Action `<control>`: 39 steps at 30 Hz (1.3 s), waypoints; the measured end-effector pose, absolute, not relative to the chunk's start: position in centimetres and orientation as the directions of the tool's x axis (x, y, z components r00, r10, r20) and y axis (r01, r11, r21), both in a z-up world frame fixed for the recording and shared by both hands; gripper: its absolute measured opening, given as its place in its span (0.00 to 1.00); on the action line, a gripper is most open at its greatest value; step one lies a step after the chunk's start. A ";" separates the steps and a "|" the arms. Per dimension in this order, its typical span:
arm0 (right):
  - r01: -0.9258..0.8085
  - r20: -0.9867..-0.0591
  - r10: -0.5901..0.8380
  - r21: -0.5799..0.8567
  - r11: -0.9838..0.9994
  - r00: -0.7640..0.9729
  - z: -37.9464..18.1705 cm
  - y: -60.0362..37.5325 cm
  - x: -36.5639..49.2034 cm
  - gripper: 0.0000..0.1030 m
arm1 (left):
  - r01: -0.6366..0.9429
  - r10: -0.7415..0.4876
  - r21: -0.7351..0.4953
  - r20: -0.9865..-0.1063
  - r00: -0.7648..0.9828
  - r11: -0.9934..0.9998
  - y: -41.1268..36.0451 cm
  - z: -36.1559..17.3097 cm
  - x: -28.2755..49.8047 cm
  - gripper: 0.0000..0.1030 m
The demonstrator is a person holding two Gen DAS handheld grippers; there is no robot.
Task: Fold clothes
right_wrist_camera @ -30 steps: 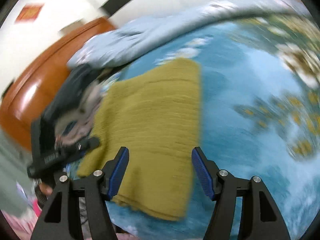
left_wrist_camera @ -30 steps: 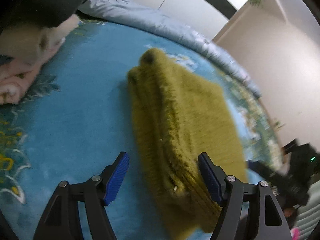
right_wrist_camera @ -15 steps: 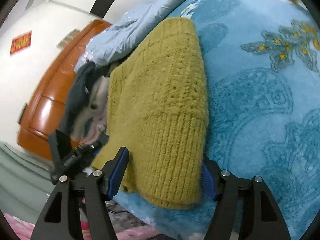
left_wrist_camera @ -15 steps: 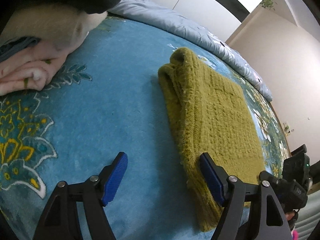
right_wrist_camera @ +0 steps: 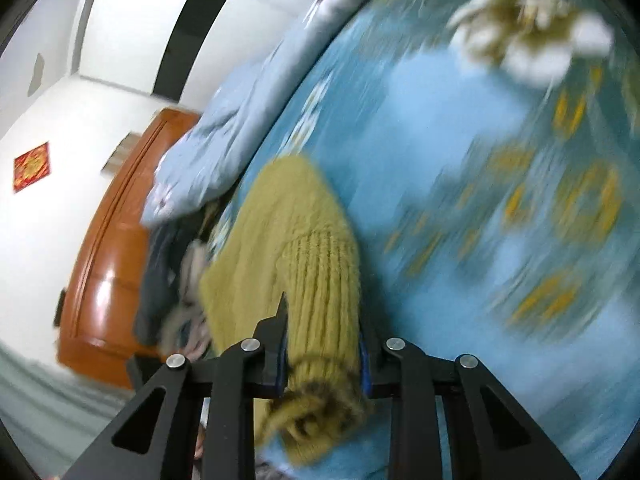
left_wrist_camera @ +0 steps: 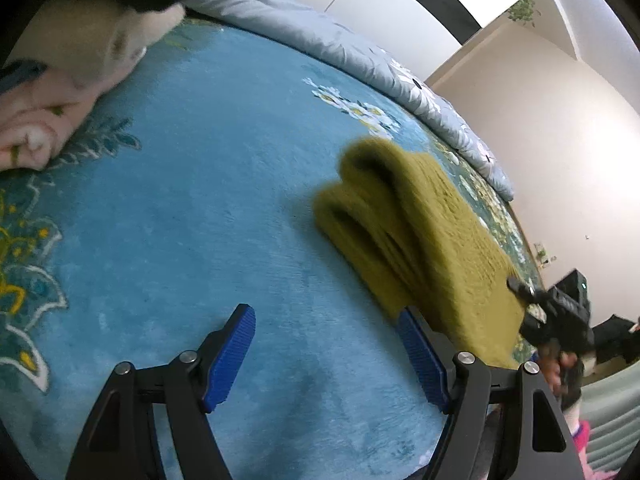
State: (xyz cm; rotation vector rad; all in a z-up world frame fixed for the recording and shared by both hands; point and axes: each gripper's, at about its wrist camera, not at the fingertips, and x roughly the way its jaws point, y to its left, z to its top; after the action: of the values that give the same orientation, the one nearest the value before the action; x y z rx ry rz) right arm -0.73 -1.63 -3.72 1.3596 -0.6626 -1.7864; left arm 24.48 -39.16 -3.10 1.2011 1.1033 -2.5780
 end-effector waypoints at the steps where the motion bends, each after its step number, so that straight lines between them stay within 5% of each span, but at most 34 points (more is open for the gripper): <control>1: 0.271 -0.566 -0.813 0.768 -0.580 -0.133 -3.4 -1.5 -1.8 0.26 | 0.358 0.223 -0.590 -0.690 -0.688 -0.723 -39.2 -3.2 24.2 0.75; 10: 0.257 -0.652 -0.737 0.692 -0.674 -0.176 -3.0 -1.6 -7.2 0.27 | 0.299 0.288 -0.679 -0.610 -0.738 -0.671 -39.9 -1.3 20.1 0.75; 23: 0.201 -0.574 -0.795 0.770 -0.605 -0.197 -4.1 2.6 -1.9 0.59 | 0.288 0.328 -0.724 -0.580 -0.746 -0.627 -40.3 -2.2 13.3 0.76; 26: 0.212 -0.573 -0.803 0.774 -0.597 -0.165 -5.2 2.1 0.1 0.77 | 0.279 0.368 -0.735 -0.583 -0.724 -0.618 -39.2 -3.2 12.8 0.76; 39: 0.238 -0.577 -0.798 0.762 -0.602 -0.172 -5.4 -1.1 1.6 0.86 | 0.308 0.407 -0.696 -0.659 -0.633 -0.648 -38.9 -5.0 10.9 0.79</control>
State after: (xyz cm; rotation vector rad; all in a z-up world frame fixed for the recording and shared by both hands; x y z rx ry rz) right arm 1.63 -1.11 -5.35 1.3742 -0.6771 -1.8528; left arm 10.93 -38.87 -5.04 1.3698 1.3405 -2.5662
